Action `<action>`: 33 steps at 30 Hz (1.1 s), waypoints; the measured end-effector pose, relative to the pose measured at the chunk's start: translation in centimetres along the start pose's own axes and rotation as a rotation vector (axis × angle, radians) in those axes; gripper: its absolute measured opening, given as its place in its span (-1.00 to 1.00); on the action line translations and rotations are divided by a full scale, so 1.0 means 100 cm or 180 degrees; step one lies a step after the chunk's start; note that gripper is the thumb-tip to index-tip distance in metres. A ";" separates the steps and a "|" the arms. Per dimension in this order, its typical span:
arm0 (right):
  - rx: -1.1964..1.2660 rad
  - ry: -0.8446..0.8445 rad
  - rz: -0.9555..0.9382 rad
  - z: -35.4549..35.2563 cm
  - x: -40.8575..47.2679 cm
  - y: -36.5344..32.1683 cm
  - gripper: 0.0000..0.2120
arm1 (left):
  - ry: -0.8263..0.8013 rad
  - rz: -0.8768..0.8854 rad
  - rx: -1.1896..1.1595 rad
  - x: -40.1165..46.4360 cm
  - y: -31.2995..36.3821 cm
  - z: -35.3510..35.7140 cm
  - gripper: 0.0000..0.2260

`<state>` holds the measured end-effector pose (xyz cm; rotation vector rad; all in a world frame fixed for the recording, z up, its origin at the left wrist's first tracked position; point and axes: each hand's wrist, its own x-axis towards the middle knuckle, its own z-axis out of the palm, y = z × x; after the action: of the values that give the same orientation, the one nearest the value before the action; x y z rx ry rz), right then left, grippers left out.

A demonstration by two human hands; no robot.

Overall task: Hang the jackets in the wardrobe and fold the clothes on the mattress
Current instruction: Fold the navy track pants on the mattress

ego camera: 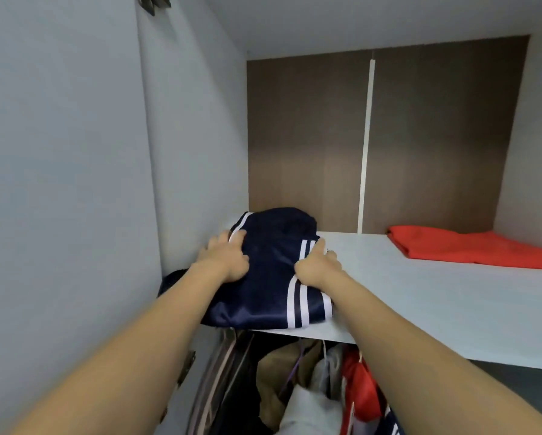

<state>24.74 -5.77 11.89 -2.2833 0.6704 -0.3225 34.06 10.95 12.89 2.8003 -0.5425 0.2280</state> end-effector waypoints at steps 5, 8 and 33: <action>-0.0664 -0.0295 -0.0301 0.010 0.040 0.012 -0.44 | -0.0648 0.0217 -0.0342 0.023 -0.015 0.023 -0.44; -0.0646 -0.0229 -0.0518 0.016 0.057 0.017 -0.42 | -0.0696 0.0150 -0.0365 0.031 -0.015 0.027 -0.39; 0.0605 -0.0944 -0.1099 -0.031 -0.028 0.012 -0.68 | -0.0296 0.0119 0.0221 0.017 -0.001 0.006 -0.48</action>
<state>20.72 -6.75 13.09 -2.1957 0.0893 -0.1918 35.69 10.33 12.68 2.8815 -0.6201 0.1268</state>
